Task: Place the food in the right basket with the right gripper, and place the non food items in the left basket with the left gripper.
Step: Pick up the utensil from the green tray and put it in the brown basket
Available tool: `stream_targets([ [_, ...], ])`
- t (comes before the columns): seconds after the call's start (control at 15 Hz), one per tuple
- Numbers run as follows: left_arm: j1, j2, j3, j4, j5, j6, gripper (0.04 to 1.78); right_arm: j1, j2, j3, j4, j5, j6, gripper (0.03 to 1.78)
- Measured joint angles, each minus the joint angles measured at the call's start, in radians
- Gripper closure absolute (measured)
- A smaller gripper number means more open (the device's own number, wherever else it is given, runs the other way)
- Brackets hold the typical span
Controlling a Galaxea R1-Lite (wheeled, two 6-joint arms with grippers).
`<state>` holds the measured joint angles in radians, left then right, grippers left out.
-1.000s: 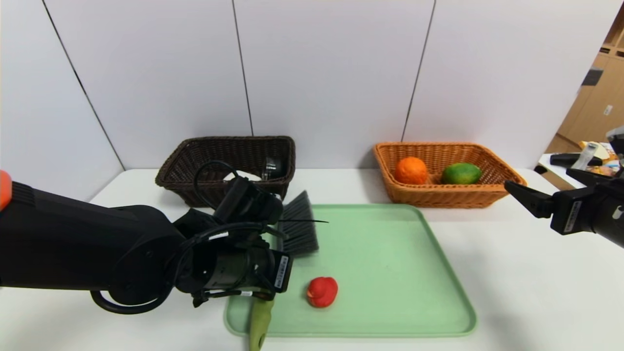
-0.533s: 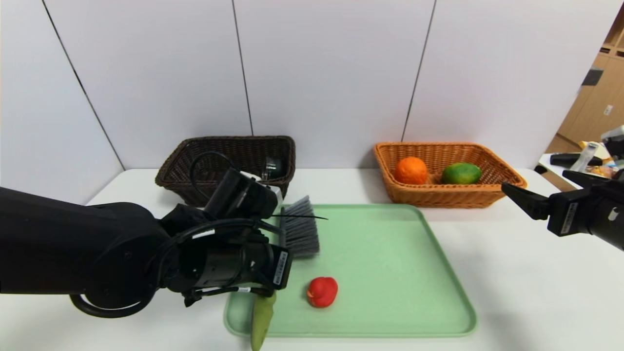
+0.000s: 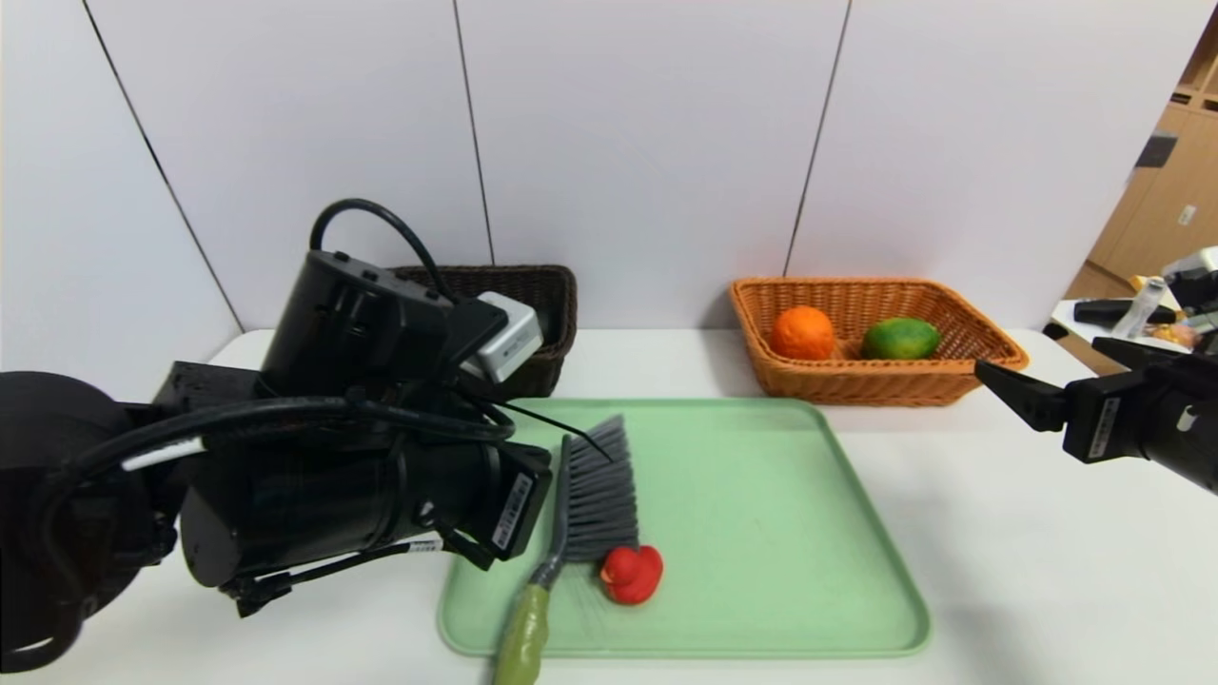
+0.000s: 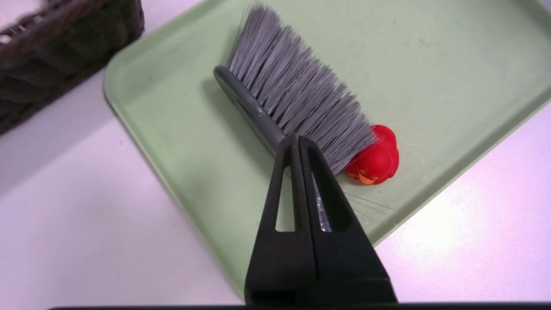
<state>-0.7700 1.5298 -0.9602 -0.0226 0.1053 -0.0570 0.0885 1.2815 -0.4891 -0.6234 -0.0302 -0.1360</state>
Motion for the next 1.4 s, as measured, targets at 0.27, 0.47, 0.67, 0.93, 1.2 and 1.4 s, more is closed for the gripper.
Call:
stream_targets([
  [0.27,0.000,-0.039,0.002,0.000,0.001,0.015,1.78,0.003,0.003,0.000,0.000,0.000,0.000,0.12],
  [0.47,0.000,-0.039,0.010,0.002,0.003,0.014,1.78,0.003,0.004,0.000,0.000,0.000,0.001,0.12],
  [0.67,0.000,-0.041,0.034,-0.001,0.007,0.002,1.26,0.003,0.004,0.007,0.000,0.001,0.001,0.12],
  [0.93,-0.010,-0.040,0.038,0.006,0.001,-0.071,0.80,0.005,0.006,0.011,0.000,0.000,0.000,0.12],
  [1.2,-0.034,-0.015,0.021,0.096,-0.001,-0.136,0.52,0.005,0.005,0.019,0.000,0.000,-0.001,0.12],
  [1.4,-0.043,0.001,-0.058,0.275,-0.002,-0.131,0.39,0.005,0.005,0.022,0.000,0.000,-0.001,0.12],
])
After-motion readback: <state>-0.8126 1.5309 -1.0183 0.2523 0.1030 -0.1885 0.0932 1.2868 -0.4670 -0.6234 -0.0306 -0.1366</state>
